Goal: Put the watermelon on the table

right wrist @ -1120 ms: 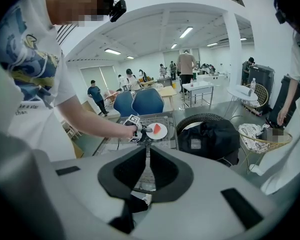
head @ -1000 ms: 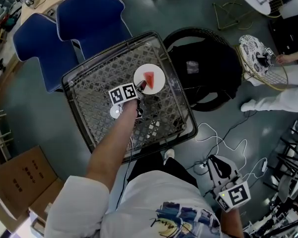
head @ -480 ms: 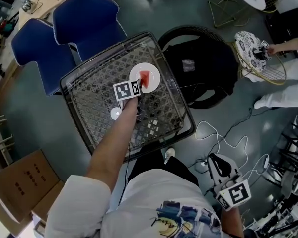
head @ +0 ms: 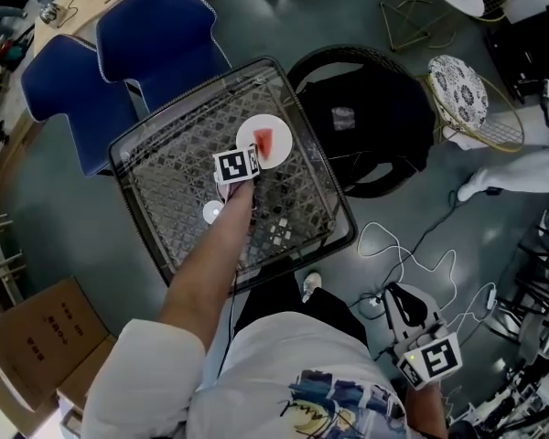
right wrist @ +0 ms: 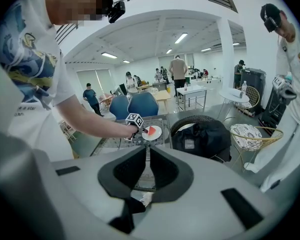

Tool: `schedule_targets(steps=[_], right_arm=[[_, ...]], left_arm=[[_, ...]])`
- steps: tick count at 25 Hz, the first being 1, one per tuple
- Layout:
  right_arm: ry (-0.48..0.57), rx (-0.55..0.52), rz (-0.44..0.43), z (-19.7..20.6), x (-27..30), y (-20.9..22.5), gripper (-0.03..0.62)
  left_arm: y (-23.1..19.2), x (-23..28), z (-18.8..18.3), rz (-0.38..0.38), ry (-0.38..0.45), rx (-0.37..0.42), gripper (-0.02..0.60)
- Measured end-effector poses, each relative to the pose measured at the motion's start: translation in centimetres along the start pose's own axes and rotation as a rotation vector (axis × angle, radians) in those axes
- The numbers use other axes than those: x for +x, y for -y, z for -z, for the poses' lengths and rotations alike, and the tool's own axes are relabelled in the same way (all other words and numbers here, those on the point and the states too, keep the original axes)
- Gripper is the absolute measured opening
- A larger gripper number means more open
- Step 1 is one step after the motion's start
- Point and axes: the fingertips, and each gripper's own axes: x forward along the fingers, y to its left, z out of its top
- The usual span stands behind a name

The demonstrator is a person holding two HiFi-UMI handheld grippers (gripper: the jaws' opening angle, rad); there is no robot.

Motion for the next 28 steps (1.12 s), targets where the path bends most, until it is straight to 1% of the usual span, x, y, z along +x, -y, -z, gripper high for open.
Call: schedule_targets(steps=[4,8,12,15,19,20,22,24,25,28], right_arm=[[0.014,-0.009,-0.006,0.6,-0.5,-0.2,0.032],[0.055,-0.043,-0.032,0.6,-1.1,-0.3,0.032],[0.109,-0.090,-0.075,1.2,-2.6,-0.5,0.032],[0.150,-0.127,-0.119,2.1,-4.2,-0.9,0.032],[0.194,-0.180,-0.176,4.2,-7.3,-1.6,0.032],[0.200,-0.191,-0.191,4.9,-8.1,-1.7,0.032],[0.210,-0.213,-0.221,6.4,-9.6,-1.8,0.032],[0.219,-0.240,-0.251,7.6,-11.1,-2.1,0.032],[0.224,-0.249,-0.268,8.1,-11.8,-2.4,0.032],[0.239,-0.267,-0.324,8.9,-13.5,-3.9,0.032]], left_arm=[[-0.2,-1.3,0.0,0.004,0.026,-0.001,0.197],[0.0,-4.3,-0.4,0.018,0.086,0.003,0.196],[0.4,-9.0,0.2,0.017,0.160,0.010,0.196],[1.3,-13.8,1.3,0.040,0.235,0.001,0.196],[3.6,-20.8,5.3,0.085,0.318,-0.037,0.185],[4.3,-22.6,6.5,0.093,0.335,-0.044,0.164],[5.9,-26.1,9.2,0.102,0.367,-0.051,0.104],[7.9,-29.7,12.1,0.129,0.405,-0.049,0.028],[9.0,-31.7,13.5,0.150,0.424,-0.043,0.011],[12.1,-37.8,17.5,0.219,0.466,0.007,0.009]])
